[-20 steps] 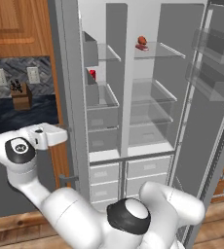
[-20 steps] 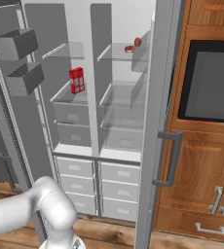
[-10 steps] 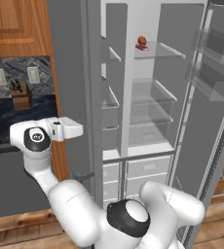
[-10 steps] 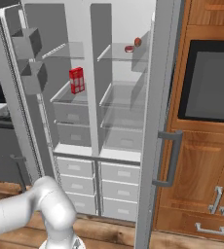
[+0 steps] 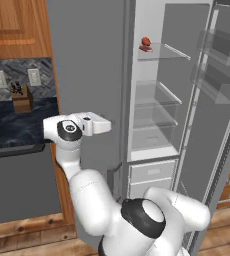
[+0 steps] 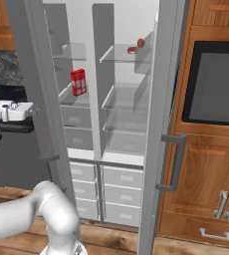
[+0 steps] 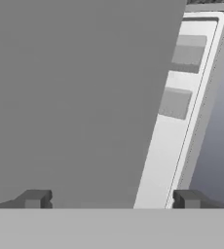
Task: Pick up the frozen steak from the freezer, place it on any shelf in the fridge, and close the fridge and freezer doors when done.
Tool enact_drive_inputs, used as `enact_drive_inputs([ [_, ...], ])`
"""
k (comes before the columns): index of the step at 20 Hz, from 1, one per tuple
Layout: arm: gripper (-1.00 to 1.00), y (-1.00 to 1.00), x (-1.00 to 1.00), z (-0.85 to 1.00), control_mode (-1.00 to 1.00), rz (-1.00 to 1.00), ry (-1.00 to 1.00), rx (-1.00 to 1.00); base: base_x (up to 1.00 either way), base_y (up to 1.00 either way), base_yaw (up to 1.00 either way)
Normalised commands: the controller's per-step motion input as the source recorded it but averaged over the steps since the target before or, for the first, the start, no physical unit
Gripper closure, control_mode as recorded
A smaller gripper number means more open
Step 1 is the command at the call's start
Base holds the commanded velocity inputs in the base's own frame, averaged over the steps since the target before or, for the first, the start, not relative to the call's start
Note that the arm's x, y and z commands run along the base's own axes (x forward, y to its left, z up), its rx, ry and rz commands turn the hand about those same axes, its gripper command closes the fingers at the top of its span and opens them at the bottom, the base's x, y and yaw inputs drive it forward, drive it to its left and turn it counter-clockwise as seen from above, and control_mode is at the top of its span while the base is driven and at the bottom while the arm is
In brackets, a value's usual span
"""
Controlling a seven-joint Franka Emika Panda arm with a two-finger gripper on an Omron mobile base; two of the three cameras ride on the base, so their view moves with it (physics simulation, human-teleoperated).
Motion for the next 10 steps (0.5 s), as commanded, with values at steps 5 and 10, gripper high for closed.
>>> enact_drive_inputs([
  [5,-1.00,-0.68,0.32,0.07,-1.00,0.00,-0.13,0.04,0.00,0.00,0.00],
  [10,-1.00,-0.48,0.46,0.02,-1.00,0.02,-0.06,0.03,0.00,0.00,0.00],
])
